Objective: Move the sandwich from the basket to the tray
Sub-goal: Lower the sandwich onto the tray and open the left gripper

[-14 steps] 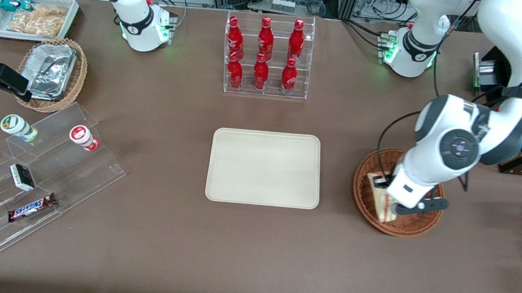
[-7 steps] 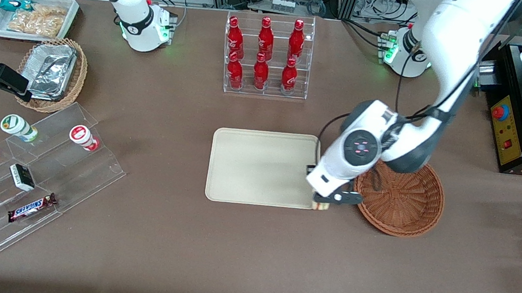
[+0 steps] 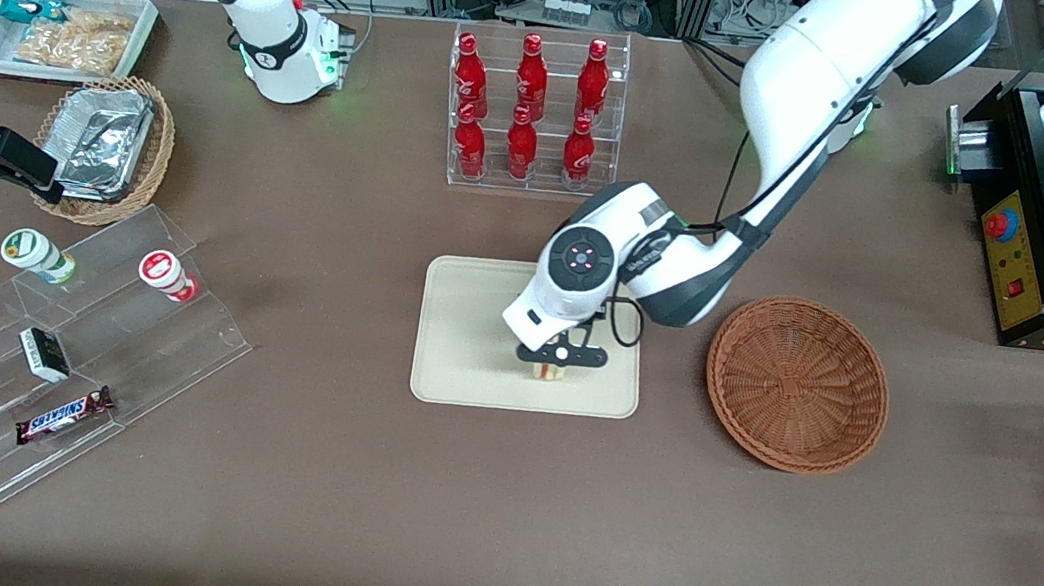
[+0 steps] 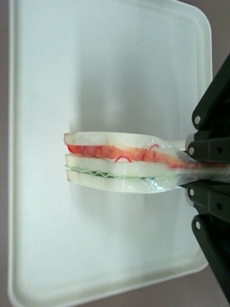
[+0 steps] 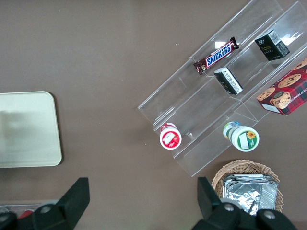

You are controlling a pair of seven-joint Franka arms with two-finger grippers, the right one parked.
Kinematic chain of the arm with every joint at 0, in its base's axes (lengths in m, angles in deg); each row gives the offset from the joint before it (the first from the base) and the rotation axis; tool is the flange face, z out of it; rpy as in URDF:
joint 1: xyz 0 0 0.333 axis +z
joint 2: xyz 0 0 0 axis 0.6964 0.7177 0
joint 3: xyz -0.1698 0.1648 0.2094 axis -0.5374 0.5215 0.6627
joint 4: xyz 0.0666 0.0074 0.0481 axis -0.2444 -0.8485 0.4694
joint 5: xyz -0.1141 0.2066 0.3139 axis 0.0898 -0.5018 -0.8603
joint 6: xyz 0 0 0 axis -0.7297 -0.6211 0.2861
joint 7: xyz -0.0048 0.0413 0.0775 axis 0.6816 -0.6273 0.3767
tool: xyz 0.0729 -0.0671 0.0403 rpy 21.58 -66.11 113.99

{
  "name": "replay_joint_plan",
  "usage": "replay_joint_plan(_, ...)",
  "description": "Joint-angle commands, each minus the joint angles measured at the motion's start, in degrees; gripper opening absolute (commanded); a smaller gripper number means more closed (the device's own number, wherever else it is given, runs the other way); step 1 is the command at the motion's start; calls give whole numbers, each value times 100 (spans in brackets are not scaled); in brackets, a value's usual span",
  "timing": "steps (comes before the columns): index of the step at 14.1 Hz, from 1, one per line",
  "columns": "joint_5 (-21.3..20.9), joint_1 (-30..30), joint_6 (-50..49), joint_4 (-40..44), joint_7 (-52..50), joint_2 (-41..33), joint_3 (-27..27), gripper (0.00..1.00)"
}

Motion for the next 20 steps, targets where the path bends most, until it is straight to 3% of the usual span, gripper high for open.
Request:
replay_joint_plan(1, -82, -150, -36, 350, -159, 275, 31, 7)
replay_joint_plan(2, -82, -150, 8, 342, -159, 284, 31, 12)
replay_joint_plan(3, -73, -141, 9, 342, -159, 284, 31, 29)
replay_joint_plan(4, -73, -141, 9, 342, -159, 284, 31, 53)
replay_joint_plan(5, -82, -141, 9, 325, -167, 275, 31, 100)
replay_joint_plan(11, -126, -71, -472, 342, -176, -312, 92, 100)
replay_joint_plan(20, -178, 1289, -2022, 106, 199, -1271, 224, 100)
